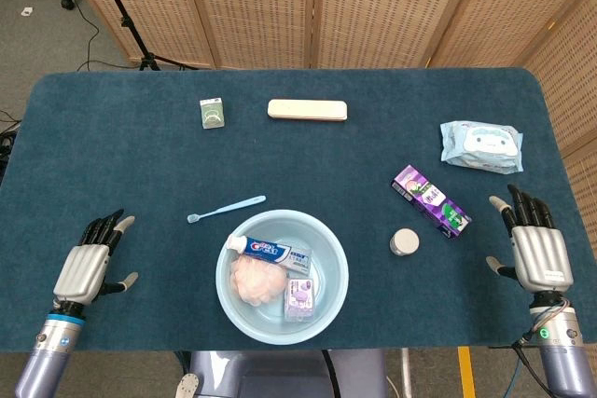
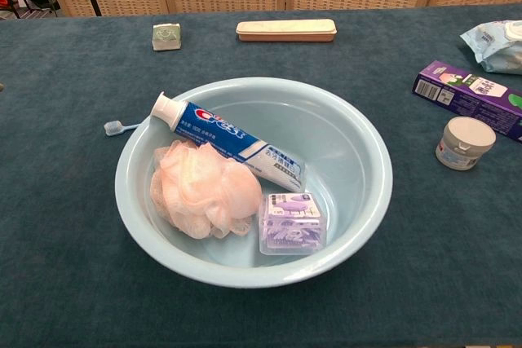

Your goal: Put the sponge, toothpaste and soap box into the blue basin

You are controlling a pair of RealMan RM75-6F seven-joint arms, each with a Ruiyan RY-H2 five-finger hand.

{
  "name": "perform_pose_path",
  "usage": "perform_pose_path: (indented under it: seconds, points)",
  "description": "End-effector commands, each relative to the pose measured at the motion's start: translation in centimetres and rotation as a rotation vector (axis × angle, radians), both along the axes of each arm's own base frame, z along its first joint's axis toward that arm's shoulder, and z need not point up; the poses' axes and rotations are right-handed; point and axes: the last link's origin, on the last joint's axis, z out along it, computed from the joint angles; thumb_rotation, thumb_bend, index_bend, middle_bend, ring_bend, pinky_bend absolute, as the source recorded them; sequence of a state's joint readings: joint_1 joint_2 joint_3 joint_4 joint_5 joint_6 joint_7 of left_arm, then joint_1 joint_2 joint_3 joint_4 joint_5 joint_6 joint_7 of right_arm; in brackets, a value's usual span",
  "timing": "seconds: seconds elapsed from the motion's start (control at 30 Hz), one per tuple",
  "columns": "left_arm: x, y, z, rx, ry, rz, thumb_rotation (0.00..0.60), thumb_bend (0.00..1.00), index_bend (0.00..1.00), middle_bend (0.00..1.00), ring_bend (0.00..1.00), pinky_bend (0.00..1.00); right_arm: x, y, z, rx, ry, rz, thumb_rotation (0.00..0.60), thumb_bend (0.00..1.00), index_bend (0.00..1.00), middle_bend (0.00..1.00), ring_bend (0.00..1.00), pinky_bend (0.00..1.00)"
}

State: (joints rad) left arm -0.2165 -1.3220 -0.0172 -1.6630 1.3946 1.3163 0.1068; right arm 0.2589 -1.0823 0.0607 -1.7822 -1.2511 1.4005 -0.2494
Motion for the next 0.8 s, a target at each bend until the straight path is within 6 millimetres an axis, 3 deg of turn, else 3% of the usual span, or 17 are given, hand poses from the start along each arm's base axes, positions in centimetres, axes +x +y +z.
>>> perform_pose_path:
  seconds: [0.03,0.43,0.8]
  points:
    - [0.0,0.0,0.2,0.024,0.008,-0.010,0.600,0.21,0.00,0.00,0.00,0.00,-1.4,1.0,0.1,0.031,0.004,-0.022,0.600,0.16,0.02,0.00,0.00,0.01]
    - [-0.5,-0.3,0.8,0.079,0.069,-0.018,0.600,0.21,0.00,0.00,0.00,0.00,-4.6,2.5,-0.2,-0.011,-0.056,-0.009,0.600,0.14,0.00,0.00,0.00,0.00]
    - [-0.2,-1.1,1.5,0.101,0.081,-0.030,0.600,0.21,0.00,0.00,0.00,0.00,-4.5,2.3,-0.1,-0.028,-0.091,0.015,0.600,0.14,0.00,0.00,0.00,0.00]
